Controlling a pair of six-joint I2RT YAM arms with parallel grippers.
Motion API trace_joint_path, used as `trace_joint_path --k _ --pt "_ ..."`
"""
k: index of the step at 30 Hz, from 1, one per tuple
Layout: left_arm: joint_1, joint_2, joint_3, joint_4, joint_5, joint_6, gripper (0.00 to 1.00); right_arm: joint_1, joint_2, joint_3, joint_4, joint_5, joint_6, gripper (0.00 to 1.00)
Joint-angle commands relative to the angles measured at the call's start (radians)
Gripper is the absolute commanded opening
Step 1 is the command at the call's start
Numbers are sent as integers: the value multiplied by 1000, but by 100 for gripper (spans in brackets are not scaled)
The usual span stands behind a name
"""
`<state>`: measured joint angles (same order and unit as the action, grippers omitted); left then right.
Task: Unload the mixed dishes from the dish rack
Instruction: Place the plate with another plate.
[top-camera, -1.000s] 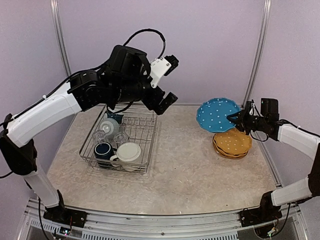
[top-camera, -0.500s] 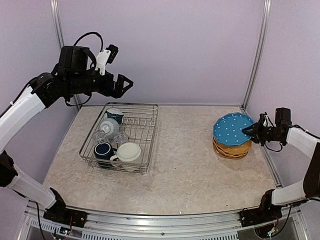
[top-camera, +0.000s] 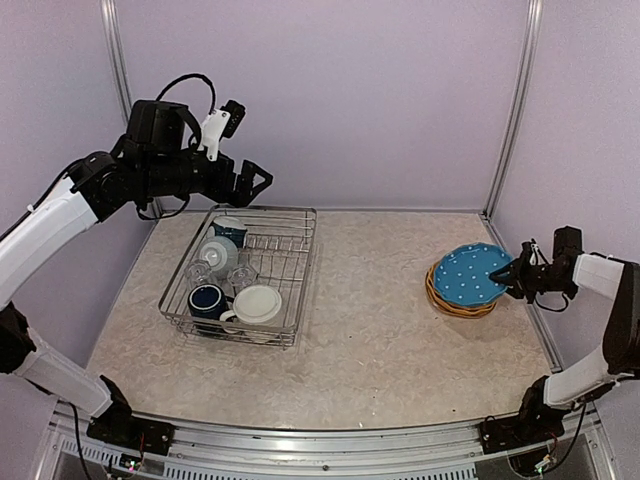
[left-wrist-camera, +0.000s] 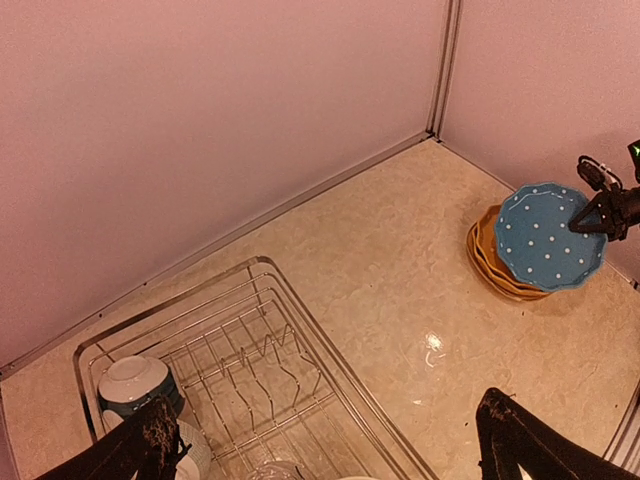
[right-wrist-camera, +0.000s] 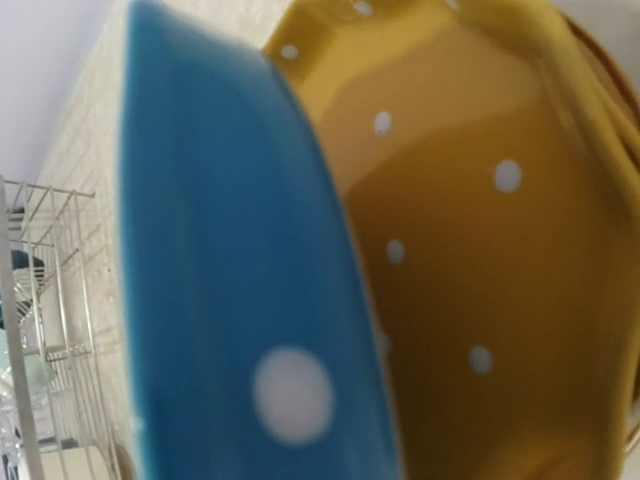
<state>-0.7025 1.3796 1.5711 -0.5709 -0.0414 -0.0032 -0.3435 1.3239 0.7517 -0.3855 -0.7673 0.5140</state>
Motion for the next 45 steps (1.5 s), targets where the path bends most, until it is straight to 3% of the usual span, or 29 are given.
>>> trace_joint_path --k 1,13,21,27,32,38,45 --pt "-19 -2 -13 13 -22 24 99 -9 25 72 -1 -18 -78 5" --pt "-46 32 -29 18 -60 51 99 -8 116 137 -51 -15 -161 14" --pt "-60 43 -27 14 -73 56 99 -9 141 132 -37 22 -174 32" --pt "-85 56 -23 7 -115 69 99 -5 126 183 -112 174 -223 48" --pt "-93 57 -20 5 -137 73 99 0 109 165 -112 210 -225 61" --pt "-92 58 -9 -3 -162 59 99 19 83 138 -91 222 -211 68" --pt "-76 117 58 -62 -260 7 99 30 97 95 -20 142 -190 69"
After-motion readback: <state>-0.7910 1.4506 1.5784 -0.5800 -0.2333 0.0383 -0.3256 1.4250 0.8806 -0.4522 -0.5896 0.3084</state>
